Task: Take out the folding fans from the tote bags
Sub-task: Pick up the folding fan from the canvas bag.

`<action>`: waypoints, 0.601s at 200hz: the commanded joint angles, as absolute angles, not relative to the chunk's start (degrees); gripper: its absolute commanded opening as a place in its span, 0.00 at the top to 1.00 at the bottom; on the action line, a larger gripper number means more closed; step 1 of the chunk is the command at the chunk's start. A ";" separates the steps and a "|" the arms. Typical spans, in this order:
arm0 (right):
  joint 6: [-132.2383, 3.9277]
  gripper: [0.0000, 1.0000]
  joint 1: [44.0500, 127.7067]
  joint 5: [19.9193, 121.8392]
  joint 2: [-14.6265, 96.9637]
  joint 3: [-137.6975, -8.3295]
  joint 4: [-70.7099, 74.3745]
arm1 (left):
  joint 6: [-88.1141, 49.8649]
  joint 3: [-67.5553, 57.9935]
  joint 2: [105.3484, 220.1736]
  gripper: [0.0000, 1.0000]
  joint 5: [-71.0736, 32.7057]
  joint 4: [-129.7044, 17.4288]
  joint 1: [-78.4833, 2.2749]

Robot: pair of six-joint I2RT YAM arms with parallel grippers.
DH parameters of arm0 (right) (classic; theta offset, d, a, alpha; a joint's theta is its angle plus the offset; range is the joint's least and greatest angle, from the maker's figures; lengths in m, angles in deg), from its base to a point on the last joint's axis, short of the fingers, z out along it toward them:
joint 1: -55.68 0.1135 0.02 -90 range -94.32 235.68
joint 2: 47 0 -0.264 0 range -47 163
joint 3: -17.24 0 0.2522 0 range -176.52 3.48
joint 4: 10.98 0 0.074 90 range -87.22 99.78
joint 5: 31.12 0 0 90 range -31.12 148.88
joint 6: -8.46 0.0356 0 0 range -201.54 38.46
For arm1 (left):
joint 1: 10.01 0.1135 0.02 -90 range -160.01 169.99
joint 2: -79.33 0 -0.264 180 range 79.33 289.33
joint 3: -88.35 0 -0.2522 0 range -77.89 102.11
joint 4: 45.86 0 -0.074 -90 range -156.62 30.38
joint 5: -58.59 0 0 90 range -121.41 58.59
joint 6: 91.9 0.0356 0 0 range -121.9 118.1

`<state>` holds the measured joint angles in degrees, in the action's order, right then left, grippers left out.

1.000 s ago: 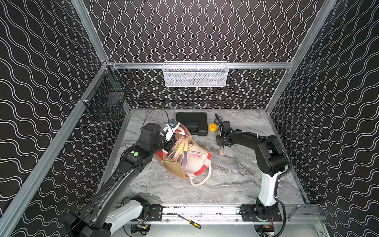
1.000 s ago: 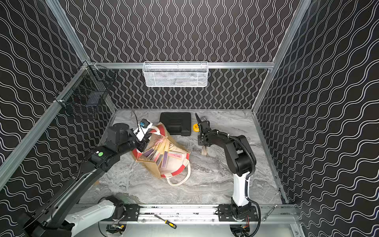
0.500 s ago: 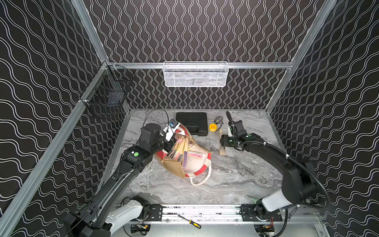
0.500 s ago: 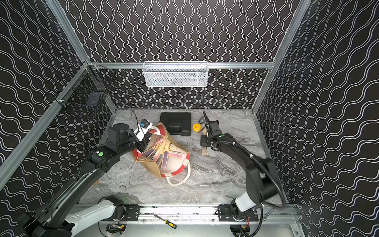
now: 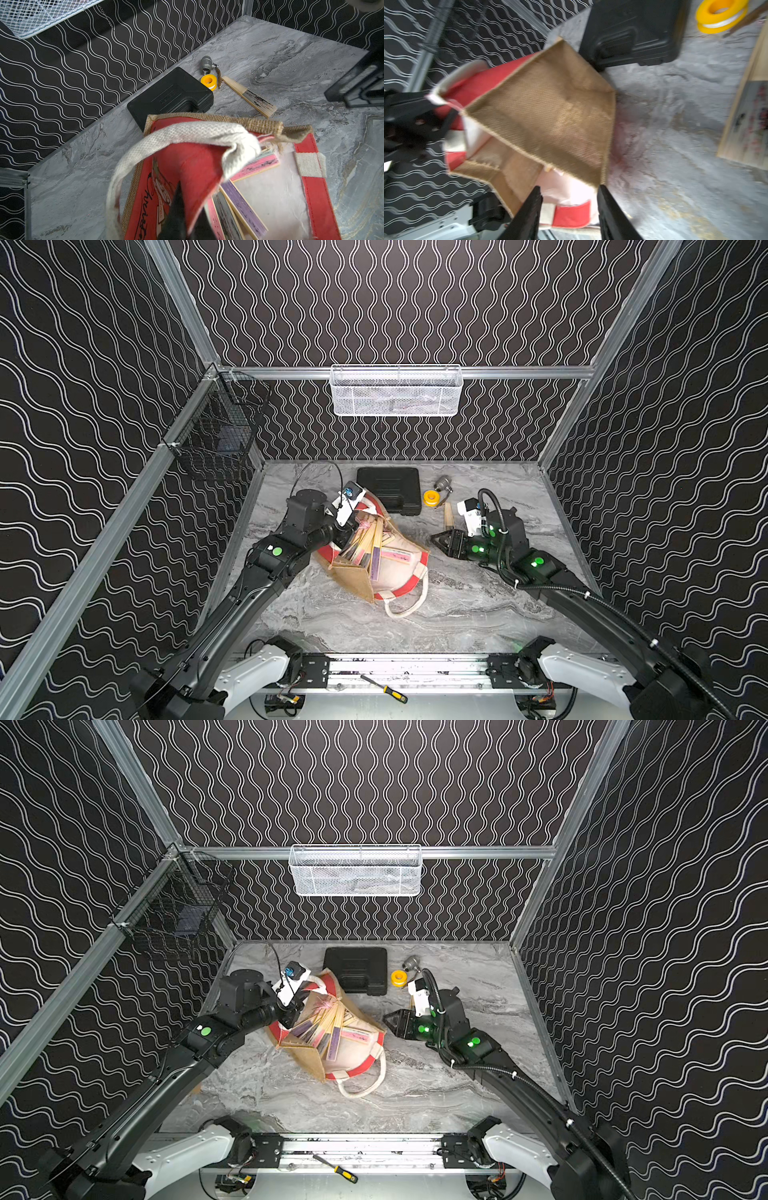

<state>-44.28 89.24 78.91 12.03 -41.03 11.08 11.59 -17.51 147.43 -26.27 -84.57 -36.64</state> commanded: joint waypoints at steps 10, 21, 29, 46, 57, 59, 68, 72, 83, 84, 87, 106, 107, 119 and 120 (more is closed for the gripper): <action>-35.62 0.58 93.19 80.21 9.00 -37.39 2.52 | 10.82 -17.22 147.38 1.00 -25.74 -81.33 -36.47; -33.96 0.59 94.81 80.67 8.95 -36.45 0.41 | 10.77 -17.14 147.28 1.00 -25.64 -81.43 -36.52; -32.66 0.60 96.23 80.59 9.40 -35.53 -1.81 | 10.66 -16.90 147.18 1.00 -25.54 -81.50 -36.49; -30.55 0.61 99.04 80.04 11.50 -34.72 -5.33 | 10.69 -17.14 147.00 1.00 -25.38 -81.24 -36.50; -29.62 0.62 101.35 78.49 13.11 -34.17 -8.09 | 10.49 -17.00 147.12 1.00 -25.27 -81.33 -36.49; -29.60 0.62 101.85 78.18 13.43 -34.15 -8.50 | 10.49 -16.98 147.14 1.00 -25.18 -81.39 -36.53; -29.29 0.62 103.66 76.96 15.16 -34.59 -9.29 | 10.32 -16.80 147.36 1.00 -24.87 -81.41 -36.54; -29.25 0.62 104.59 76.27 16.06 -34.78 -9.60 | 10.24 -16.72 147.32 1.00 -24.74 -81.38 -36.46; -29.93 0.62 107.17 74.37 18.52 -35.60 -10.44 | 10.22 -16.64 147.44 1.00 -24.70 -81.50 -36.48; -29.94 0.62 107.39 74.18 18.81 -35.75 -10.37 | 10.22 -16.64 147.44 1.00 -24.71 -81.50 -36.47; -30.01 0.62 107.94 73.45 19.49 -36.22 -10.00 | 10.22 -16.56 147.39 1.00 -24.68 -81.55 -36.46; -31.71 0.62 111.36 67.95 23.40 -38.40 -8.40 | 10.27 -16.62 147.35 1.00 -24.72 -81.50 -36.53; -31.75 0.62 111.56 67.55 23.58 -38.51 -8.39 | 10.25 -16.58 147.35 1.00 -24.68 -81.55 -36.54; -32.12 0.62 113.07 64.48 26.34 -39.61 -8.09 | 10.13 -16.63 147.23 1.00 -24.76 -81.39 -36.51; -32.22 0.62 113.11 64.28 26.63 -39.69 -8.06 | 10.09 -16.63 147.25 1.00 -24.75 -81.41 -36.53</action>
<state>-31.26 110.85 72.62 22.96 -37.76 -5.80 10.50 -17.07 147.25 -25.28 -84.61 -36.64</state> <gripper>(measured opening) 0.378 0.056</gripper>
